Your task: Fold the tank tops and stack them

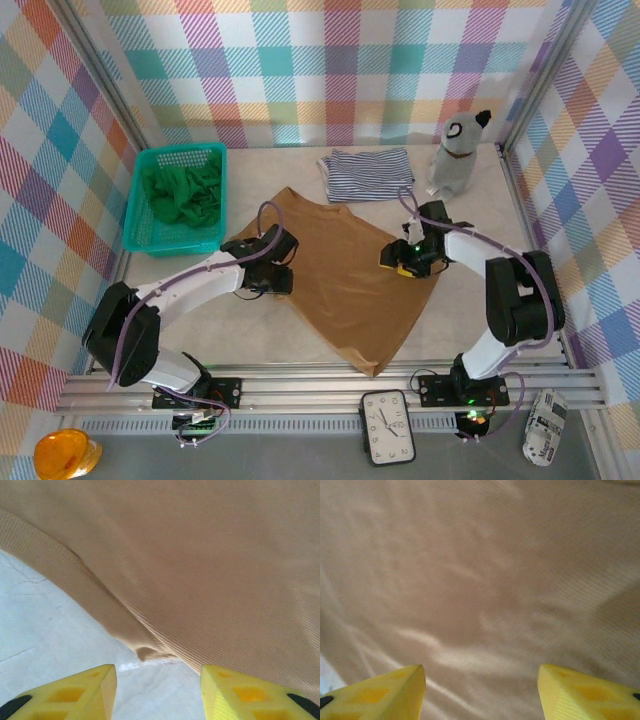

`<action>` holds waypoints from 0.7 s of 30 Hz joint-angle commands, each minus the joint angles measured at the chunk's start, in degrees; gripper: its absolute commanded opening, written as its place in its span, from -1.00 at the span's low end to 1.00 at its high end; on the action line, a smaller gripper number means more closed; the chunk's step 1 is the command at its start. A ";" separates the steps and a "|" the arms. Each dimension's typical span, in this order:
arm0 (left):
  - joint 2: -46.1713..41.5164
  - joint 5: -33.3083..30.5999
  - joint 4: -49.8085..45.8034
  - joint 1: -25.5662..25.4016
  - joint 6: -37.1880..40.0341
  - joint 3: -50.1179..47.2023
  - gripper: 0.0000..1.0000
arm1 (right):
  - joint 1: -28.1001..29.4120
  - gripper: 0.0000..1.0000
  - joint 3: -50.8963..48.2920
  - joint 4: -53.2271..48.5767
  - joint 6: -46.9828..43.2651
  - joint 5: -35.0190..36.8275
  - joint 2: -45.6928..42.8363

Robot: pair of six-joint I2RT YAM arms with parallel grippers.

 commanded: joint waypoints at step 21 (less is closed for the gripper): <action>3.54 3.31 -2.69 -2.67 -4.85 1.40 -0.03 | -3.59 0.29 17.18 -4.05 -14.23 6.48 7.89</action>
